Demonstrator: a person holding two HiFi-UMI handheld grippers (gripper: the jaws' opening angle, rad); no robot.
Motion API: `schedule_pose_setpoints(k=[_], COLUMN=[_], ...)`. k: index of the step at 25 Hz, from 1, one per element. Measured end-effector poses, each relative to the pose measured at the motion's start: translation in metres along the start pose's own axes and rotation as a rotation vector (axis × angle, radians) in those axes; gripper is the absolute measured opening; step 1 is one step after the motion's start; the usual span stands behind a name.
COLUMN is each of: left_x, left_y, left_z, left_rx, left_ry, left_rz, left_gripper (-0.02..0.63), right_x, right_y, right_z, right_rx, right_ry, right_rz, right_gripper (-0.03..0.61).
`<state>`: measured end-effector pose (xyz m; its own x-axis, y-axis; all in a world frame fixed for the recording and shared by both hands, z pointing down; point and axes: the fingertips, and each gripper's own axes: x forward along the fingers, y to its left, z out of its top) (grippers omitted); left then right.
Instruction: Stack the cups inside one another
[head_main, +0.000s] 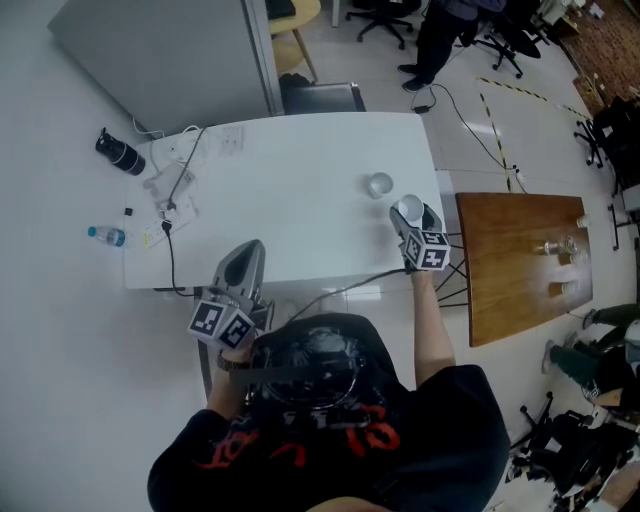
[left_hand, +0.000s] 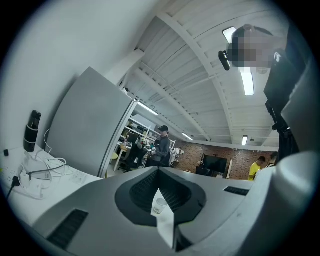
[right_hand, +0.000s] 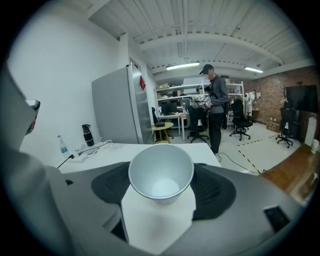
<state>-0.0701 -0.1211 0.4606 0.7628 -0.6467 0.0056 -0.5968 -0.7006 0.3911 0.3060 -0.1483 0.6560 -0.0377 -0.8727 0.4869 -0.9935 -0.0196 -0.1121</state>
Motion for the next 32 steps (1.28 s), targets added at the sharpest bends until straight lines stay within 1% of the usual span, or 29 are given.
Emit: schedule_pose_setpoints(k=[6,10,12,15,17,22,28,32], left_x=[-0.003,-0.005,-0.006,-0.007,-0.010,-0.017,-0.027,-0.030], left_y=[0.006,0.010,0.013,0.017,0.018,0.023,0.027,0.028], left_z=[0.002,0.004,0.004,0.007,0.008,0.008,0.012,0.013], left_rx=[0.000,0.002,0.005,0.009,0.006,0.001,0.009,0.012], left_ry=[-0.008,-0.017,-0.021,-0.035,-0.043,-0.061,-0.071,-0.074], left_rz=[0.040,0.069,0.084,0.104,0.122,0.159,0.192,0.208], left_gripper=[0.000,0.000,0.000,0.000,0.000,0.000,0.000,0.000], right_x=[0.026,0.043,0.052,0.066,0.073,0.097,0.123,0.132], right_y=[-0.002,-0.002,-0.003,-0.007,-0.006,0.002,0.003,0.002], right_z=[0.017,0.026,0.031,0.039,0.041,0.036,0.015,-0.001], right_rx=[-0.026,-0.020,0.005,0.076,0.082,0.042,0.005,-0.002], right_ry=[0.006,0.004,0.001,-0.008,0.001,0.050,0.120,0.165], right_rz=[0.028,0.054,0.070,0.098,0.114,0.139,0.120,0.107], right_gripper=[0.379,0.380,0.380,0.379,0.379,0.380,0.380,0.380])
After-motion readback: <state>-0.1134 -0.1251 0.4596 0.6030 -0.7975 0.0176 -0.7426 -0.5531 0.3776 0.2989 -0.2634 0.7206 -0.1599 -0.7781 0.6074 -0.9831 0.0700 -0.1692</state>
